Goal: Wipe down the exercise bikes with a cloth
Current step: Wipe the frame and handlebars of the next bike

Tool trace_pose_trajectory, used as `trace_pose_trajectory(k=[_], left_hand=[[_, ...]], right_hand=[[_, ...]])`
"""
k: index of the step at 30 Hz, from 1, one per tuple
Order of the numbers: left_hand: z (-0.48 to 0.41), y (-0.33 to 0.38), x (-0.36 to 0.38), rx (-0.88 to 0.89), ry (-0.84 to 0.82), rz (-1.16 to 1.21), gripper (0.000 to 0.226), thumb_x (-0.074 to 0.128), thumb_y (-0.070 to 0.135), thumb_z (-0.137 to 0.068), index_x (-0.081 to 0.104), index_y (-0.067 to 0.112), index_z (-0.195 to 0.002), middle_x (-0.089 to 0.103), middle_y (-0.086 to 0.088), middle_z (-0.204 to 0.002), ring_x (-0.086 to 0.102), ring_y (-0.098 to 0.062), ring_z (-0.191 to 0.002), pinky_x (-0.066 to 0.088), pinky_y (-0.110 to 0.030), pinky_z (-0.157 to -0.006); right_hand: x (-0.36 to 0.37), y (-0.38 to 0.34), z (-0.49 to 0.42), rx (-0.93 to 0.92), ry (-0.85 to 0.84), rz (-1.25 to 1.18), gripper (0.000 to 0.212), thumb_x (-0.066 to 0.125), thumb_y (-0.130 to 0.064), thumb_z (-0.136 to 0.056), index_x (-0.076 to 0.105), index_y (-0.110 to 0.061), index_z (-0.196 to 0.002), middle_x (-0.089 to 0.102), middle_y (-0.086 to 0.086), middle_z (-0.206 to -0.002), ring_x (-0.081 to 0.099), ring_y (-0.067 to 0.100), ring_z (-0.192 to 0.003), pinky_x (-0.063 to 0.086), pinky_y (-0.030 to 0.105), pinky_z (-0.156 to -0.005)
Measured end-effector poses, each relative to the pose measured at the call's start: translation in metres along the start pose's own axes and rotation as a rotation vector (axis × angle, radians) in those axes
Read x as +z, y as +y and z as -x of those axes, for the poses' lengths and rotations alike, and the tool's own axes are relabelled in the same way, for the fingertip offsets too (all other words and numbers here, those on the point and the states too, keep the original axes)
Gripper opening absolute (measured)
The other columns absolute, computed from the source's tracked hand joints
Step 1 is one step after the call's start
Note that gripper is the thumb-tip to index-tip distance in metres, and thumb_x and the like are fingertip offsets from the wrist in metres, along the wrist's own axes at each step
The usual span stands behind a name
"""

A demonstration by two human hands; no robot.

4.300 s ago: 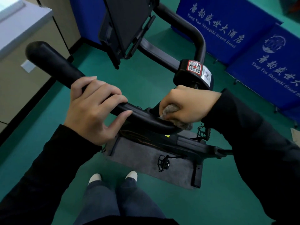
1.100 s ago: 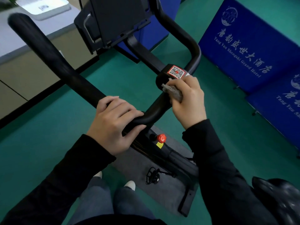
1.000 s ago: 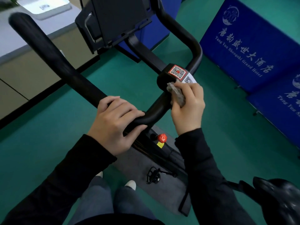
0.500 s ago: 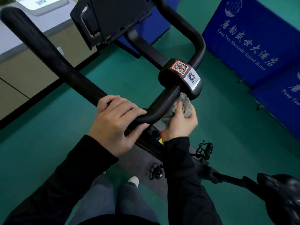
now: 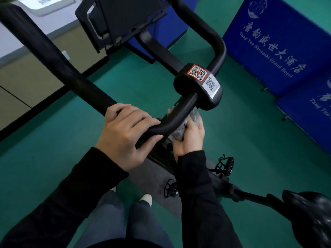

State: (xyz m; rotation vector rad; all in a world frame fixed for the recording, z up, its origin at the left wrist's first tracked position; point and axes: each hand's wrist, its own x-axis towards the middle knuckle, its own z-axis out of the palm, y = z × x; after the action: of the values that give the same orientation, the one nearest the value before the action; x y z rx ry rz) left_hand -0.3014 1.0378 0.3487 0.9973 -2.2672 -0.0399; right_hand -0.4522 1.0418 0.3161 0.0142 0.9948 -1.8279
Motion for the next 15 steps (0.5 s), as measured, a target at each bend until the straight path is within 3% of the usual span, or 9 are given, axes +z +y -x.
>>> trace_pose_trajectory(k=[1,3,6,8,11,15], left_hand=[[0.000,0.000,0.000,0.001,-0.001,-0.001,0.025,0.058,0.038,-0.088,0.069,0.016,-0.092,0.065,0.004,-0.089,0.060,-0.021,-0.090,0.030,-0.035,-0.091],[0.001,-0.001,-0.001,0.000,-0.004,-0.001,0.025,0.058,0.038,-0.088,0.069,0.016,-0.092,0.065,0.004,-0.089,0.060,-0.021,-0.090,0.029,-0.035,-0.091],[0.001,-0.001,-0.001,0.001,-0.003,-0.001,0.025,0.058,0.039,-0.089,0.069,0.016,-0.093,0.065,0.005,-0.089,0.060,-0.020,-0.090,0.029,-0.034,-0.092],[0.001,-0.001,0.000,0.004,-0.001,0.000,0.026,0.057,0.039,-0.089,0.069,0.016,-0.093,0.065,0.004,-0.089,0.061,-0.021,-0.089,0.030,-0.035,-0.091],[0.001,-0.001,0.000,0.008,-0.001,-0.003,0.025,0.057,0.038,-0.089,0.069,0.016,-0.093,0.065,0.004,-0.089,0.061,-0.021,-0.089,0.030,-0.036,-0.091],[0.001,-0.001,0.001,0.008,-0.003,-0.008,0.026,0.057,0.038,-0.089,0.069,0.016,-0.094,0.065,0.004,-0.090,0.060,-0.021,-0.090,0.030,-0.036,-0.090]], right_hand=[[0.002,0.000,0.000,0.005,-0.005,-0.015,0.024,0.039,0.008,-0.096,0.055,-0.006,-0.108,0.066,0.022,-0.083,0.069,0.032,-0.067,0.057,0.038,-0.054],[0.001,0.002,0.004,0.005,-0.025,0.004,0.022,0.041,0.005,-0.097,0.056,-0.006,-0.109,0.065,0.023,-0.087,0.068,0.032,-0.067,0.057,0.038,-0.059],[-0.011,0.004,0.013,0.031,-0.069,0.015,0.027,0.042,0.000,-0.096,0.054,-0.003,-0.119,0.057,0.024,-0.110,0.060,0.033,-0.092,0.050,0.046,-0.087],[-0.019,0.001,0.018,0.060,-0.140,-0.009,0.034,0.043,0.001,-0.092,0.051,-0.002,-0.125,0.057,0.021,-0.115,0.056,0.031,-0.102,0.044,0.045,-0.097],[-0.025,-0.003,0.025,0.030,-0.224,0.049,0.039,0.050,0.005,-0.085,0.051,0.000,-0.123,0.062,0.017,-0.108,0.061,0.025,-0.098,0.050,0.038,-0.091],[-0.029,0.003,0.031,-0.017,-0.205,0.180,0.032,0.049,0.014,-0.086,0.057,-0.002,-0.112,0.065,0.015,-0.101,0.062,0.025,-0.093,0.052,0.036,-0.088]])
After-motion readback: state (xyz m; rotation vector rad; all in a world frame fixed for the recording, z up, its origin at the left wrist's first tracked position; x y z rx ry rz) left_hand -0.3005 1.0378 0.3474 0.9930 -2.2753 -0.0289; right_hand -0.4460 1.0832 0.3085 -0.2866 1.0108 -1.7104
